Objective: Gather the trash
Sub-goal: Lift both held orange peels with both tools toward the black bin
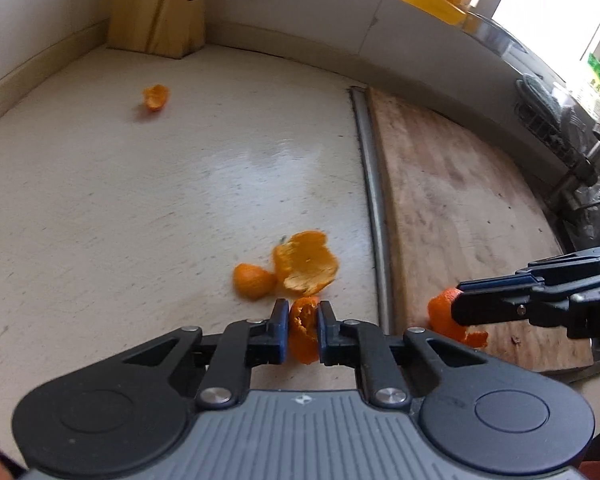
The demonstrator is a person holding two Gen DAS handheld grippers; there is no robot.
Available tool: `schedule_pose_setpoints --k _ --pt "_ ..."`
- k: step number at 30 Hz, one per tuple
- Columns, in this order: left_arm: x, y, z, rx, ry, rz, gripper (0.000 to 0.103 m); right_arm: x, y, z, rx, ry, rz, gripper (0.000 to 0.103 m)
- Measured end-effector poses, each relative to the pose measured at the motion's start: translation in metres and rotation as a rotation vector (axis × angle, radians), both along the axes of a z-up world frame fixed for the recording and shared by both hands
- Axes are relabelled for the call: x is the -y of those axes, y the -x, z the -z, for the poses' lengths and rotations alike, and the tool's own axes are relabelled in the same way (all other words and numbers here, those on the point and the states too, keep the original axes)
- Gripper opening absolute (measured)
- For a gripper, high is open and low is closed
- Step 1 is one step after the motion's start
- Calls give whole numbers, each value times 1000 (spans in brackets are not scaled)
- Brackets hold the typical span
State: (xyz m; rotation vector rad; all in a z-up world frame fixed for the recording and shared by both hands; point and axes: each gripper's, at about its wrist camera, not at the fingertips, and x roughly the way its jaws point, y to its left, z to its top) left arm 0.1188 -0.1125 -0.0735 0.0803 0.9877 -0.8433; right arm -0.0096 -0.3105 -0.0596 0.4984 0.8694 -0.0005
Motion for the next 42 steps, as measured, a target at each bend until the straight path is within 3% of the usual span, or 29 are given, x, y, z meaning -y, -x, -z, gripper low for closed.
schedule_pose_setpoints --k 3,9,12,17,22,24,27,31,35,39,42 --pt "-4 0 -1 -2 0 -24 13 -8 -5 1 -17 42 -56 39" --pt "-3 5 0 7 1 -6 14 -19 -4 1 -20 109 -93 42" --pt "-3 7 1 20 5 11 21 -23 -2 1 -9 109 -98 52" --pt "-1 14 0 58 -10 19 21 -36 0 -2 -19 194 -121 49" --pt "-7 19 0 72 -23 13 13 -32 5 -2 -27 199 -83 25" --pt "-9 19 0 62 -19 -4 13 -28 6 -2 -21 163 -81 21" --pt "-11 19 -1 36 -10 -30 12 -22 4 0 -11 117 -75 19" --pt "-19 19 -2 -5 22 -80 12 -3 -2 2 18 -56 -49 18" --pt "-36 18 -4 -17 55 -137 12 -1 -9 -2 43 -98 -33 16" --pt "-59 16 -8 -16 95 -166 12 -12 -17 -3 51 -74 -25 16" --pt "-78 14 -9 -13 110 -190 12 -25 -18 -4 23 70 -4 22"
